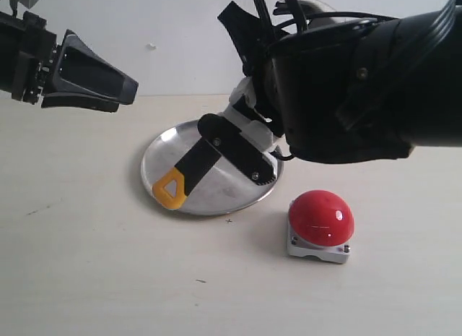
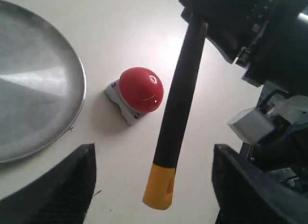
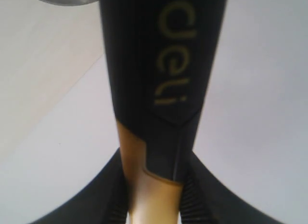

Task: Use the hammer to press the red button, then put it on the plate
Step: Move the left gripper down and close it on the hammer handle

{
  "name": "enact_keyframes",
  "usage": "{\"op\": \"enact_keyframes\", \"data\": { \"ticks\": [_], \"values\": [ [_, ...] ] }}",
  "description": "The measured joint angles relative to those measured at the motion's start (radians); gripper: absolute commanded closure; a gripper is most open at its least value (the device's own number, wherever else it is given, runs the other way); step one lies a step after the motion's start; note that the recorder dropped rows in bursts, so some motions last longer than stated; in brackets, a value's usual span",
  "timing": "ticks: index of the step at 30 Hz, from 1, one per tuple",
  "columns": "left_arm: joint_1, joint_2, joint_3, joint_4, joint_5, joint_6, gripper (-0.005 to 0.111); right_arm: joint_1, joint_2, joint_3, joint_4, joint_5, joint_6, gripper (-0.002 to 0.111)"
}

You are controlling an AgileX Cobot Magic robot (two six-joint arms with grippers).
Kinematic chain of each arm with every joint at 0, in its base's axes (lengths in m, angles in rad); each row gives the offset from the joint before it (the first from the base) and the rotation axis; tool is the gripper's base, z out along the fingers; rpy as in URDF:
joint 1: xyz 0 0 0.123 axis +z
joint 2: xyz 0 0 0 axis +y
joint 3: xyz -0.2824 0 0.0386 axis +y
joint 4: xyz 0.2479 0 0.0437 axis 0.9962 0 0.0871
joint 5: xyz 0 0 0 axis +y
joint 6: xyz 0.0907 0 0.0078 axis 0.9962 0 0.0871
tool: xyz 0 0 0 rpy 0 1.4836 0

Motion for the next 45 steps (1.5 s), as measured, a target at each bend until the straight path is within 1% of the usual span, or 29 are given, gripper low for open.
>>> {"op": "enact_keyframes", "data": {
  "ticks": [3, 6, 10, 15, 26, 32, 33, 35, 39, 42, 43, 45],
  "values": [
    [-0.017, 0.009, 0.000, 0.000, 0.012, 0.028, 0.041, 0.000, 0.000, 0.006, -0.004, -0.021, 0.003, 0.108],
    [-0.053, 0.021, 0.000, 0.012, 0.016, 0.039, 0.041, 0.013, 0.000, 0.006, -0.009, -0.028, 0.015, 0.108],
    [-0.105, 0.058, 0.000, 0.040, 0.022, 0.050, 0.041, 0.066, 0.000, 0.006, -0.013, -0.030, 0.019, 0.108],
    [-0.129, 0.102, 0.000, 0.042, 0.022, 0.068, 0.041, 0.118, 0.000, 0.006, -0.015, -0.046, 0.021, 0.108],
    [-0.216, 0.112, 0.000, 0.098, 0.022, 0.087, 0.041, 0.122, 0.000, 0.006, -0.050, -0.041, 0.059, 0.108],
    [-0.244, 0.112, 0.000, 0.134, 0.022, 0.091, 0.042, 0.122, 0.000, 0.006, -0.050, -0.043, 0.067, 0.108],
    [-0.244, 0.112, 0.004, 0.137, 0.022, 0.091, 0.044, 0.122, 0.000, 0.006, -0.050, -0.043, 0.067, 0.108],
    [-0.244, 0.112, 0.016, 0.141, 0.022, 0.091, 0.053, 0.122, 0.000, 0.006, -0.050, -0.043, 0.071, 0.108],
    [-0.244, 0.112, 0.033, 0.147, 0.022, 0.093, 0.079, 0.122, 0.000, 0.006, -0.050, -0.043, 0.082, 0.108],
    [-0.244, 0.112, 0.034, 0.147, 0.018, 0.087, 0.102, 0.122, 0.000, 0.006, -0.050, -0.043, 0.089, 0.108],
    [-0.244, 0.112, 0.035, 0.147, 0.015, 0.087, 0.106, 0.122, 0.000, 0.006, -0.054, -0.043, 0.091, 0.108],
    [-0.244, 0.112, 0.035, 0.147, 0.013, 0.086, 0.107, 0.122, 0.000, 0.006, -0.058, -0.043, 0.095, 0.108]
  ]
}}
